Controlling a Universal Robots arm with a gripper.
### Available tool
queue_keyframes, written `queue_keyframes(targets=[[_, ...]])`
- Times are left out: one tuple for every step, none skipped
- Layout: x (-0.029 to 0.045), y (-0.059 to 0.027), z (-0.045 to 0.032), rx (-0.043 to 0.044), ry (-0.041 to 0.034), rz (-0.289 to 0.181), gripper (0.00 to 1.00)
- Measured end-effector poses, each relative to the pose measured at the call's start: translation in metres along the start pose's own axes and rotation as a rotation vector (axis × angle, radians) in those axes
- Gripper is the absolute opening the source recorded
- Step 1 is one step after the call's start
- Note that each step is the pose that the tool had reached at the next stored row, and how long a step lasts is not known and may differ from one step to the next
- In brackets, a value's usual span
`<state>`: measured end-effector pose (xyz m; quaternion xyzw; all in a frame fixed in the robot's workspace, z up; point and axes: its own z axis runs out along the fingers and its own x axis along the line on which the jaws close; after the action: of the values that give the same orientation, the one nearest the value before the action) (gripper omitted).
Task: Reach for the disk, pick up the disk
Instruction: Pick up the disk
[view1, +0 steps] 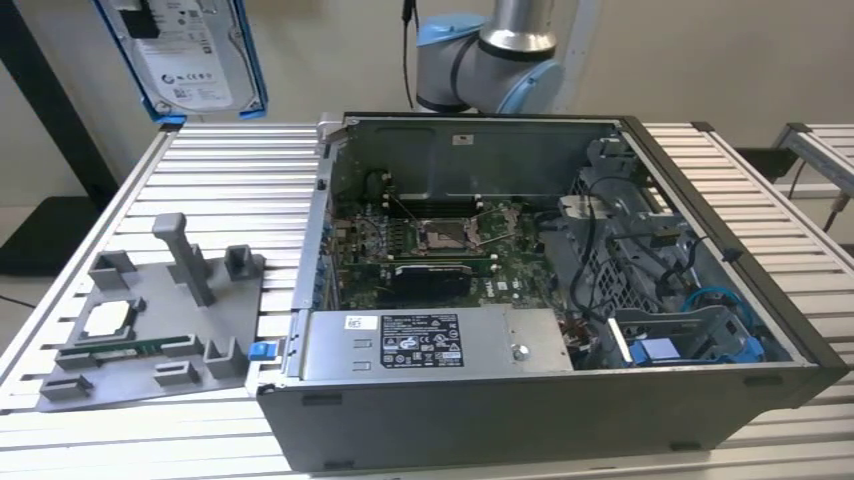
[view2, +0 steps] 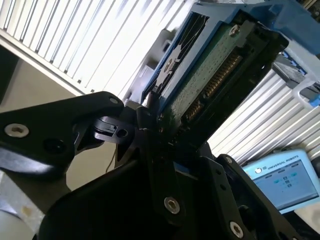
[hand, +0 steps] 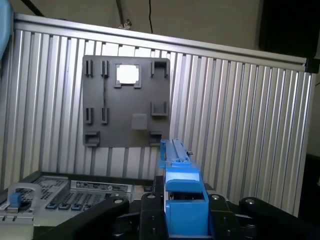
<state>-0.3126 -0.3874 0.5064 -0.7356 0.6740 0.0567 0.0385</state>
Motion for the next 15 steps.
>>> queue_keyframes(targets=[[0.0003,-0.0038,-0.0001,0.0,0.0,0.0,0.0],[0.0007,-0.008,-0.0002,0.0001,0.0,0.0,0.0],[0.0011,-0.0125,-0.0003,0.0001,-0.0001,0.0,0.0],[0.0015,-0.0172,-0.0006,0.0,0.0,0.0,0.0],[0.0019,-0.0216,-0.0007,0.0,0.0,0.0,0.0],[0.0022,-0.0261,-0.0008,0.0001,0.0,0.0,0.0],[0.0026,-0.0305,-0.0009,0.0001,0.0,0.0,0.0],[0.003,-0.0348,-0.0011,0.0001,0.0,0.0,0.0],[0.0034,-0.0396,-0.0013,-0.0001,0.0,0.0,0.0],[0.0038,-0.0439,-0.0014,-0.0001,0.0001,0.0,0.0],[0.0041,-0.0483,-0.0015,0.0001,0.0,0.0,0.0],[0.0045,-0.0528,-0.0017,0.0,0.0,0.0,0.0],[0.0049,-0.0573,-0.0018,0.0001,0.0,0.0,0.0],[0.0053,-0.0619,-0.002,0.0,0.0001,0.0,0.0],[0.0056,-0.0659,-0.0021,0.0,0.0,0.0,0.0]])
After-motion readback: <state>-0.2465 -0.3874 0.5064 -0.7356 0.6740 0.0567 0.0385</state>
